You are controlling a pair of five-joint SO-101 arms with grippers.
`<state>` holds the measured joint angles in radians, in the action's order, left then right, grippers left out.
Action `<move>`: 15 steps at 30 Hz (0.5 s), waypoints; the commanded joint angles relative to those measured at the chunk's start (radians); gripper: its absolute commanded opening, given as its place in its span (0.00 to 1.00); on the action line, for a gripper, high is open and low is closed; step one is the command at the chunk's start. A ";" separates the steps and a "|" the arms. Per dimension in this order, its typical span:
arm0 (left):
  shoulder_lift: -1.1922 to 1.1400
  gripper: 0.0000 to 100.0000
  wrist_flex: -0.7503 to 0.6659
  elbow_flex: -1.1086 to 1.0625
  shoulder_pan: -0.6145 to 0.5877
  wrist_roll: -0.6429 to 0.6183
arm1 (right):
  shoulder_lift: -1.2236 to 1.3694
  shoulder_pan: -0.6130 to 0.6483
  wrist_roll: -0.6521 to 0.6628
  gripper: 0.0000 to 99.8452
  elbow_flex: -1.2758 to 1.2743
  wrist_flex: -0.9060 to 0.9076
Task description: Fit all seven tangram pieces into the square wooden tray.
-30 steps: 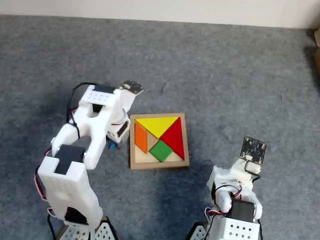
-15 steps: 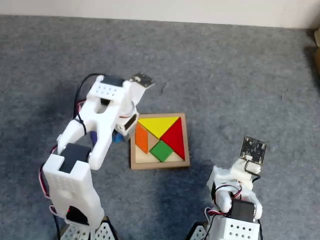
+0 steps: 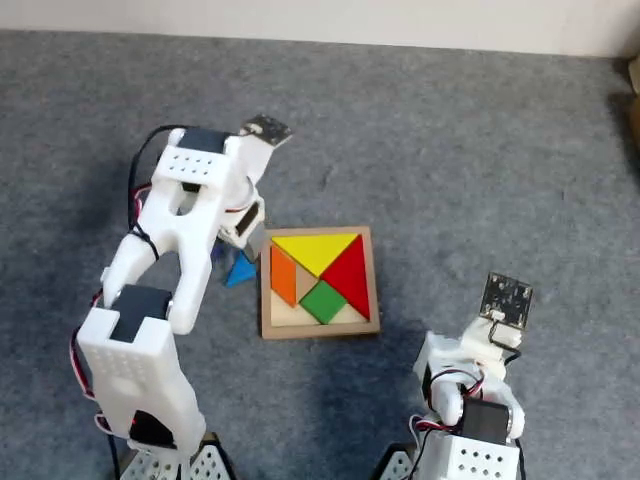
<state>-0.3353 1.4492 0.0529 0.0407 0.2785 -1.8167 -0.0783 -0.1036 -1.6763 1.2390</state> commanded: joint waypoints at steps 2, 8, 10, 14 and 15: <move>0.005 0.21 -0.049 -0.031 -0.008 0.000 | -0.012 -0.007 -0.009 0.01 -0.088 0.007; 0.005 0.21 -0.104 -0.101 -0.013 0.000 | -0.012 -0.007 -0.009 0.01 -0.088 0.007; 0.004 0.21 -0.123 -0.122 -0.012 0.000 | -0.012 -0.007 -0.009 0.01 -0.088 0.007; -0.019 0.21 -0.143 -0.140 -0.010 0.000 | -0.012 -0.007 -0.009 0.01 -0.088 0.007; -0.041 0.20 -0.144 -0.137 -0.008 0.003 | -0.012 -0.007 -0.009 0.01 -0.088 0.007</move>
<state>-0.3567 1.3172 -0.0913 0.0376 0.2785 -1.8167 -0.0783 -0.1036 -1.6763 1.2390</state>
